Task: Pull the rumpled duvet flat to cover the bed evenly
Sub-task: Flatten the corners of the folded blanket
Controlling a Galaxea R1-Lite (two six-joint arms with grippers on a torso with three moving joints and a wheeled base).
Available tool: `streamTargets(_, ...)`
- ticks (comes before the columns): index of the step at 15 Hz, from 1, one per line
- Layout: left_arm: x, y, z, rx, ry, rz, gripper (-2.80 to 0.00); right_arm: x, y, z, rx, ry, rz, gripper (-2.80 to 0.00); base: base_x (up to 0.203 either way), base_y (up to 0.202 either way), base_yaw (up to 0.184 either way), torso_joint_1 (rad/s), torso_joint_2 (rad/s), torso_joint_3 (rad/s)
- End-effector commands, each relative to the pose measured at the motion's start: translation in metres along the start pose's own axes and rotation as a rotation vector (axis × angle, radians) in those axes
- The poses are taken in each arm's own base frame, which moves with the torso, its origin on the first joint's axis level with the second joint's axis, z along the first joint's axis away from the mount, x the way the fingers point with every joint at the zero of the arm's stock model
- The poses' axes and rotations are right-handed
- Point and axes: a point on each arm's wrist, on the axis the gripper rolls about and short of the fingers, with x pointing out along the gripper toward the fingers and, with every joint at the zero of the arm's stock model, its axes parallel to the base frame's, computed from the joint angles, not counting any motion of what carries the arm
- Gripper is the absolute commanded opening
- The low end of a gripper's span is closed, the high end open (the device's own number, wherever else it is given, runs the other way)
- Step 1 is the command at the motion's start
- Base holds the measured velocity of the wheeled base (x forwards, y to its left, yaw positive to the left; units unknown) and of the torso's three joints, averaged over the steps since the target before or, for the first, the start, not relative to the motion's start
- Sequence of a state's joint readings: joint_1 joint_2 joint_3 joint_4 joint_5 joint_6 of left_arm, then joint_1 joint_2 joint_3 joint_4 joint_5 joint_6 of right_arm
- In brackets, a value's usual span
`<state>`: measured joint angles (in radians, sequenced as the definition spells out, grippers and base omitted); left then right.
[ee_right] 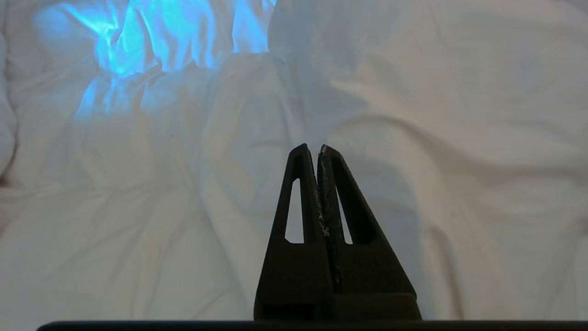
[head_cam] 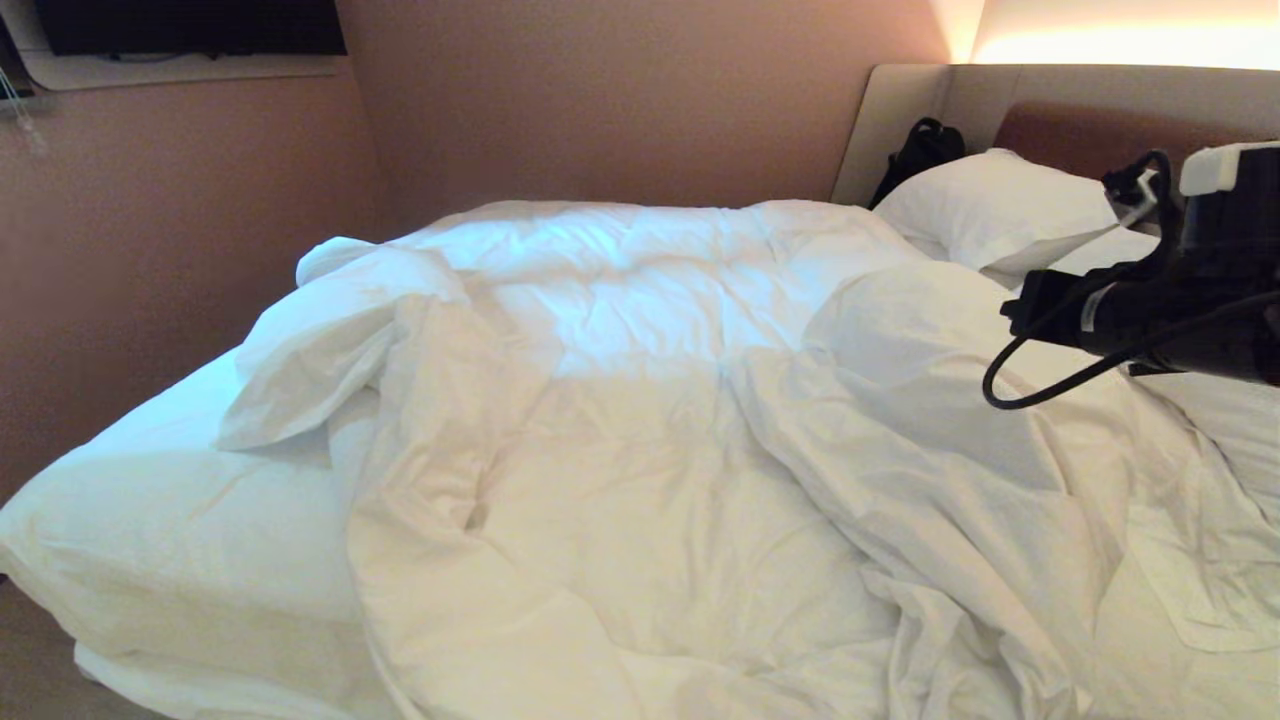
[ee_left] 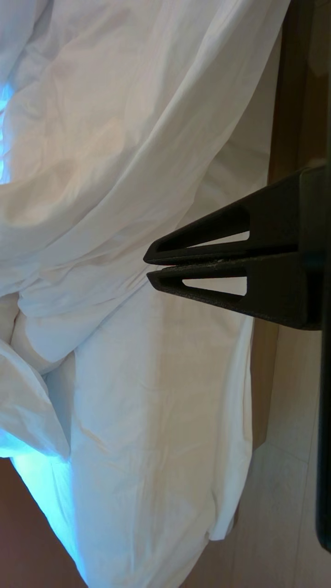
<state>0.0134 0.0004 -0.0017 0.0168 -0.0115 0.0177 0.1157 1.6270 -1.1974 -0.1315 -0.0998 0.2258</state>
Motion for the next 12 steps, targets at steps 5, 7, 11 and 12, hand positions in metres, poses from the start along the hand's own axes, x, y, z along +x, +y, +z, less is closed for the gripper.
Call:
streamTargets(5,0.0,0.0,0.0,-0.001,0.0,0.0,-2.8,0.023,0.0,-0.011,0.005,0.046,-0.014,-2.8,0.0,0.0,0.0,0.0,0.0,0.0)
streamTargets(7,0.0,0.0,0.0,0.0,0.0,0.001,-2.8,0.026,0.0,-0.01,0.023,0.045,-0.016,-2.8,0.0,0.0,0.0,0.0,0.0,0.0)
streamTargets(11,0.0,0.0,0.0,-0.001,0.0,0.0,-2.8,0.03,0.0,-0.013,0.028,0.056,-0.017,-2.8,0.0,0.0,0.0,0.0,0.0,0.0)
streamTargets(12,0.0,0.0,0.0,-0.001,0.0,0.001,-2.8,0.033,0.0,-0.015,0.028,0.064,-0.018,-2.8,0.0,0.0,0.0,0.0,0.0,0.0)
